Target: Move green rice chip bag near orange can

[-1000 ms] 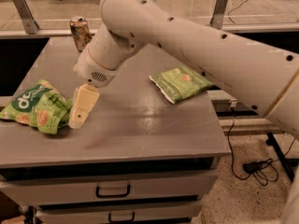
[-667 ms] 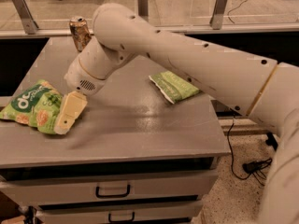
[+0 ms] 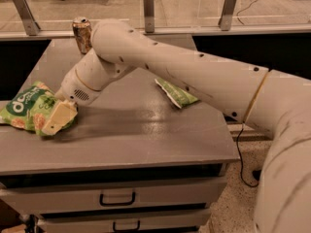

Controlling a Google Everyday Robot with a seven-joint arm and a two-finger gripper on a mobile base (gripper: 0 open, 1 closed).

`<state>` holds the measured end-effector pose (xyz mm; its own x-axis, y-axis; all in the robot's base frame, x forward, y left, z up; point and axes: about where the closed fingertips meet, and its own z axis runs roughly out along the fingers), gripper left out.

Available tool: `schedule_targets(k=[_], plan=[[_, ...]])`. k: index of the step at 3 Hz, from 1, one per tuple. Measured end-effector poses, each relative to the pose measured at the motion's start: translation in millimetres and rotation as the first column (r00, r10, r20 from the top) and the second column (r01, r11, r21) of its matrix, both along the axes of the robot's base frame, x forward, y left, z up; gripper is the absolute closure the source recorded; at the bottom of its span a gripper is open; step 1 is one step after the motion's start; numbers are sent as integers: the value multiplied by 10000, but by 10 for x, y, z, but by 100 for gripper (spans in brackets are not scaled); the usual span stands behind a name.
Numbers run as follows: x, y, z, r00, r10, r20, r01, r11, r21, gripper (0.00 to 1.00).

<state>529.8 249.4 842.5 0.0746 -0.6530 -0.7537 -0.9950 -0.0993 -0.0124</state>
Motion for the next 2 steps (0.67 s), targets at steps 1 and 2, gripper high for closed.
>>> schedule_targets(k=[1,2], plan=[[2,-79,25,9995,-316,69,314,9994,149,65],[16,-259,96,9971,-684,330,679,9976,153,88]])
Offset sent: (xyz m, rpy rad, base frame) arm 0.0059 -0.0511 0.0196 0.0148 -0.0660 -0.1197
